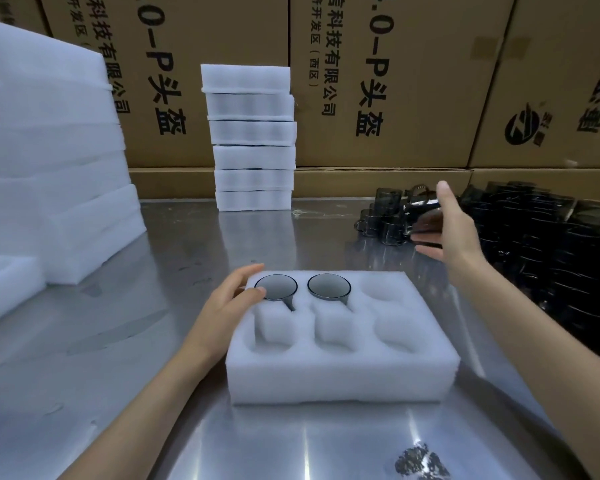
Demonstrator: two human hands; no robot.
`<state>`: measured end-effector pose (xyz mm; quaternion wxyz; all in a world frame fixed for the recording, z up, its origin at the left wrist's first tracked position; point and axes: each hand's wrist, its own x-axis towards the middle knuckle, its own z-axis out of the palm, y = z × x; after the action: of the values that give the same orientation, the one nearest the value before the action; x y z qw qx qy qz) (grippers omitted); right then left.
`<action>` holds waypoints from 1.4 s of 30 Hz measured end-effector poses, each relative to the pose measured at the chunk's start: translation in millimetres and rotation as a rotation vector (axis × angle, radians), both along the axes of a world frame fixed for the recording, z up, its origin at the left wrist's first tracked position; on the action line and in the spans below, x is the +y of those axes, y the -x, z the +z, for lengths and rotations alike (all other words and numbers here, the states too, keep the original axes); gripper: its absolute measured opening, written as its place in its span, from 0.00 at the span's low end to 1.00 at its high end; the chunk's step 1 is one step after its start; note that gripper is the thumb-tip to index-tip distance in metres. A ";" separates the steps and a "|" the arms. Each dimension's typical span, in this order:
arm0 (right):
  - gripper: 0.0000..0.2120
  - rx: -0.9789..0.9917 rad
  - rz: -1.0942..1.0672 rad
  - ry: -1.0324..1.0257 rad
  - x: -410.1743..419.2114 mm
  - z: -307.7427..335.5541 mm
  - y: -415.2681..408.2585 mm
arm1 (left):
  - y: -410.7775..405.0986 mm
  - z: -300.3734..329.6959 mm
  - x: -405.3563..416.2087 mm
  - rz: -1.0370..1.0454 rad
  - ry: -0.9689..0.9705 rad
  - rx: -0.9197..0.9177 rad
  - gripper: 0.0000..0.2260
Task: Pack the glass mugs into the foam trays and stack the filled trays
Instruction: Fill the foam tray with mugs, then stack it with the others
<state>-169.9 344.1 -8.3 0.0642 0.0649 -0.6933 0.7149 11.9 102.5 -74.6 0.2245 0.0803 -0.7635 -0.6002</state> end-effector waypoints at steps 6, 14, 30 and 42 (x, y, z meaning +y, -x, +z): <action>0.20 0.065 0.261 -0.190 6.0 -13.5 -44.3 | 0.4 -1.1 0.4 0.005 0.014 0.013 0.14; 0.08 0.396 0.317 -0.355 8.8 -27.4 -53.8 | -1.1 -1.4 0.9 0.007 0.039 0.007 0.14; 0.22 0.451 0.517 -0.663 11.9 -37.6 -63.1 | -1.6 -1.2 -2.6 -0.026 0.076 -0.042 0.19; 0.24 0.302 0.608 -0.589 14.8 -42.7 -59.9 | 0.2 -1.2 -2.0 -0.015 0.079 -0.025 0.22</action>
<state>-110.0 359.0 -51.0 -0.0696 0.3848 -0.7995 0.4558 11.7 100.5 -75.8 0.2132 0.0732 -0.7898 -0.5704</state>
